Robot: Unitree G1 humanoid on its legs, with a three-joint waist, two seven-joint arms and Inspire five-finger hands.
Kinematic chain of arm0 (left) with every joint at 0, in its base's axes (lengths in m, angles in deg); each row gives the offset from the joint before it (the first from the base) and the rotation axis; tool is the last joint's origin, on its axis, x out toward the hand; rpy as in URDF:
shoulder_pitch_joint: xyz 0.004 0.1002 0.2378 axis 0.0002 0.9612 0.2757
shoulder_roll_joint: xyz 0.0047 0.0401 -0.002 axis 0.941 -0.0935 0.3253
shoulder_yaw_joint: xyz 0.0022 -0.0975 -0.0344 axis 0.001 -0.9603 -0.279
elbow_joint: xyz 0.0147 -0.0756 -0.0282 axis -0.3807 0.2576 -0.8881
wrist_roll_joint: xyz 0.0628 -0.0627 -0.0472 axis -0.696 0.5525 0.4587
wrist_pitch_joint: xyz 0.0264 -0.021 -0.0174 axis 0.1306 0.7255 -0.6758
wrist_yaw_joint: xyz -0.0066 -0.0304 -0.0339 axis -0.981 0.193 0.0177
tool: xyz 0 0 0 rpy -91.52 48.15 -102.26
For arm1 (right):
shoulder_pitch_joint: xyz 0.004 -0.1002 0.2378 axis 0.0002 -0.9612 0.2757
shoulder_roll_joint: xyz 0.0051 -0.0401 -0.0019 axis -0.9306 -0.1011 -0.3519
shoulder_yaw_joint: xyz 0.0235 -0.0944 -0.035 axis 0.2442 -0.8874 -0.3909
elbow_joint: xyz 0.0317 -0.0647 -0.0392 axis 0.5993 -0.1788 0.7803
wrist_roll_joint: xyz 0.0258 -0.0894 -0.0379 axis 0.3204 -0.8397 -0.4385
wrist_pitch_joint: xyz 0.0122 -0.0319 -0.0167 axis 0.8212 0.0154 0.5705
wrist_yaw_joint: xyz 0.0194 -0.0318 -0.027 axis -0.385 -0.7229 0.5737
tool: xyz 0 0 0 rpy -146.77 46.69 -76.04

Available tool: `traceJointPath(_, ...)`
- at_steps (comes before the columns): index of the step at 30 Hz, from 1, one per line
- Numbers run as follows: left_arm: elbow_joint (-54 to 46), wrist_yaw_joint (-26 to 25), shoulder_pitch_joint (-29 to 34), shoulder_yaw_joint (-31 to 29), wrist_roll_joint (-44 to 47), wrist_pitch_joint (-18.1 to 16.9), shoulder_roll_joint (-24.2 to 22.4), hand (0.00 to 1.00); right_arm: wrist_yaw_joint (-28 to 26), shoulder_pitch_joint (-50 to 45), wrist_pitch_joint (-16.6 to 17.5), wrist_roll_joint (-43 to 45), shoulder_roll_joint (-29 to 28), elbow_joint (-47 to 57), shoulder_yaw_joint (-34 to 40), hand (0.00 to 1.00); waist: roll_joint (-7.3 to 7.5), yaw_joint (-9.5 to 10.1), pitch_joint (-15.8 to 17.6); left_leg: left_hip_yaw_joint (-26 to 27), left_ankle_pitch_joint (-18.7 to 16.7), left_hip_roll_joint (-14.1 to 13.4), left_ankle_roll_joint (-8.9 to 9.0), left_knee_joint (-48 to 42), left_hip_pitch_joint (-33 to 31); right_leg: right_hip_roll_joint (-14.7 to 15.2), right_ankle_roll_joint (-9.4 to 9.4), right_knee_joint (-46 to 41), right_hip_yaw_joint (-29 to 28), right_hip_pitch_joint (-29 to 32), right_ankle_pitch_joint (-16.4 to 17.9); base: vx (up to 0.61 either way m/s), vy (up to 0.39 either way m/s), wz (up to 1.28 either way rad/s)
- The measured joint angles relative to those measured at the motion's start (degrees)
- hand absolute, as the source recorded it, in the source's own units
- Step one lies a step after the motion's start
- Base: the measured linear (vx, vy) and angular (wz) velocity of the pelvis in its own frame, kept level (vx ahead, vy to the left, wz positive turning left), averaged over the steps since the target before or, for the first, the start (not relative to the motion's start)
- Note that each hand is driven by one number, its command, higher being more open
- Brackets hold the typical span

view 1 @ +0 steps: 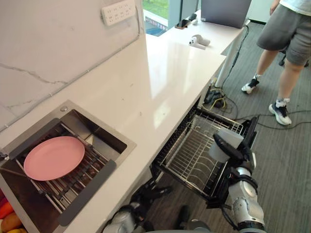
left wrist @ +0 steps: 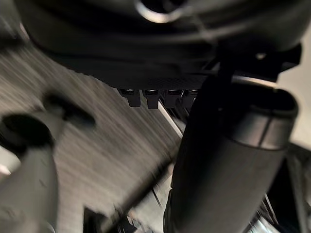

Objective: Walk over to the sink, pick up the cup, carry it to the dishwasher, place the cup inside the dishwasher, then close the dishwasher door

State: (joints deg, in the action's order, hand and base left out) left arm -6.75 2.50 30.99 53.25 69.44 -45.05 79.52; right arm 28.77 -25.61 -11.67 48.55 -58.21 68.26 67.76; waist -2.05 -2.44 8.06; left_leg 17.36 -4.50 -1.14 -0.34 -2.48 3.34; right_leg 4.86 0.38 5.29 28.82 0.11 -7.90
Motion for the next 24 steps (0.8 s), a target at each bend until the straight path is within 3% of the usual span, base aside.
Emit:
traceJointPath(9, 2.03, 0.44, 0.12, -2.14, -11.22, -0.95, -2.20, 1.00, -2.25, 2.06, 0.88, -8.02, 1.66, -12.85, -0.73, 0.00, 0.17, 1.52, -0.01, -3.07, 0.79, 0.41, 0.20, 1.38, 1.24, 0.42, 0.56, 0.00, 3.09, -2.53, 0.90, -0.01, 0.031, 0.19)
traceJointPath(16, 7.21, 4.74, -2.64, -11.76, -8.35, 4.13, -4.50, 1.00, -3.78, 5.92, 0.76, -15.82, 5.68, -27.70, 0.25, 0.00, -0.44, 2.81, -0.41, -7.05, 1.75, 0.25, 0.93, 2.13, 1.28, 0.35, 0.45, -0.24, 7.17, -4.17, 2.06, 0.03, -0.005, 0.30)
traceJointPath(17, 8.59, 4.88, -2.67, -13.48, -7.53, 4.58, -4.19, 1.00, -3.92, 6.37, 0.74, -16.86, 5.89, -28.97, 0.91, 1.00, -0.47, 2.92, -0.42, -7.49, 1.90, 0.24, 0.83, 2.11, 1.26, 0.35, 0.48, -0.31, 7.64, -4.37, 2.24, 0.04, 0.004, 0.20)
traceJointPath(24, 10.59, 7.12, -4.06, -17.75, -1.99, 6.40, -3.80, 1.00, -4.30, 8.71, -0.38, -22.08, 7.47, -34.58, 4.11, 1.00, -1.00, 3.17, 0.36, -11.09, 2.51, 0.45, 1.09, 2.12, 1.20, 0.53, 0.77, -0.35, 11.26, -5.97, 3.13, 0.04, 0.008, 0.28)
